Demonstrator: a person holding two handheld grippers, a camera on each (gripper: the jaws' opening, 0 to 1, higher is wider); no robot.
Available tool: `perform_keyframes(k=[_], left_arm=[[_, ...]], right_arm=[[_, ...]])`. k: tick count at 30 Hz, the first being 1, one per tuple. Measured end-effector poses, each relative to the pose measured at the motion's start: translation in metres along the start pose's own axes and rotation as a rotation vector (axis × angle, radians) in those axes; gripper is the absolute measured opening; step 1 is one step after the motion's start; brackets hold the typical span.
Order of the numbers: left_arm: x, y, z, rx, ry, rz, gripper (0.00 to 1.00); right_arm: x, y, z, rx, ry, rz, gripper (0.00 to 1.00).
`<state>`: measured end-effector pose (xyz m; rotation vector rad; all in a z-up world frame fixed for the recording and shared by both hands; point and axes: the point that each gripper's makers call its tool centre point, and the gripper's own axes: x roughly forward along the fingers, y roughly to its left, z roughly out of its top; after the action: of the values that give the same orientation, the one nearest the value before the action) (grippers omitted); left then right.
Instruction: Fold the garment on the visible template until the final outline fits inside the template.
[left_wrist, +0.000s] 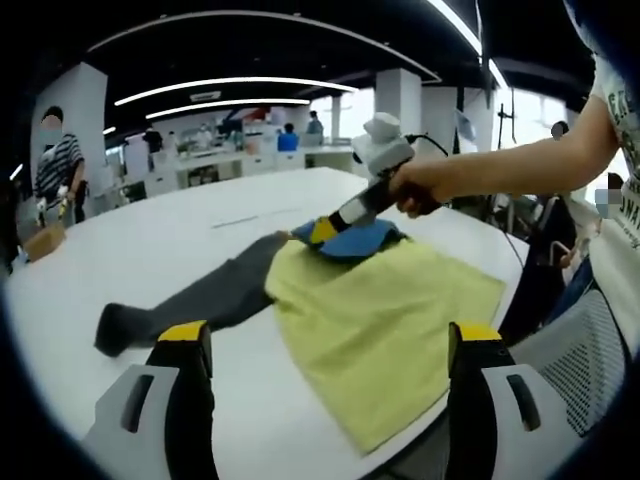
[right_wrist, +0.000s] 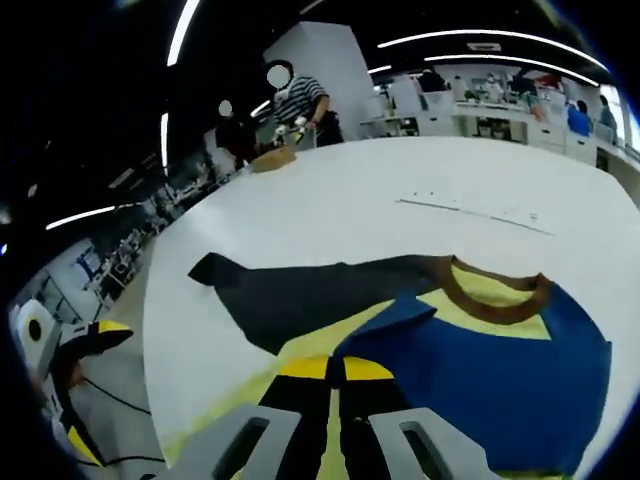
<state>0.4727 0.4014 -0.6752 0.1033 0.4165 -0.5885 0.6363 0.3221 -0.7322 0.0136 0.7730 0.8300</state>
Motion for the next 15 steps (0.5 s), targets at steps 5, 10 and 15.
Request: perform_keyframes(k=[5,10,15], left_arm=[[0.000,0.002,-0.003,0.004,0.009,0.009,0.95],[0.000,0.002,-0.005,0.017,0.018,0.012,0.95],[0.002,0.002,-0.005,0.020,0.022,0.010,0.94]], right_arm=[[0.005,0.006,-0.018,-0.003,0.023,0.005,0.00],[0.013,0.004,-0.028,-0.051,0.040,-0.004,0.00],[0.018,0.002,-0.026,-0.099,0.030,-0.023,0.00]])
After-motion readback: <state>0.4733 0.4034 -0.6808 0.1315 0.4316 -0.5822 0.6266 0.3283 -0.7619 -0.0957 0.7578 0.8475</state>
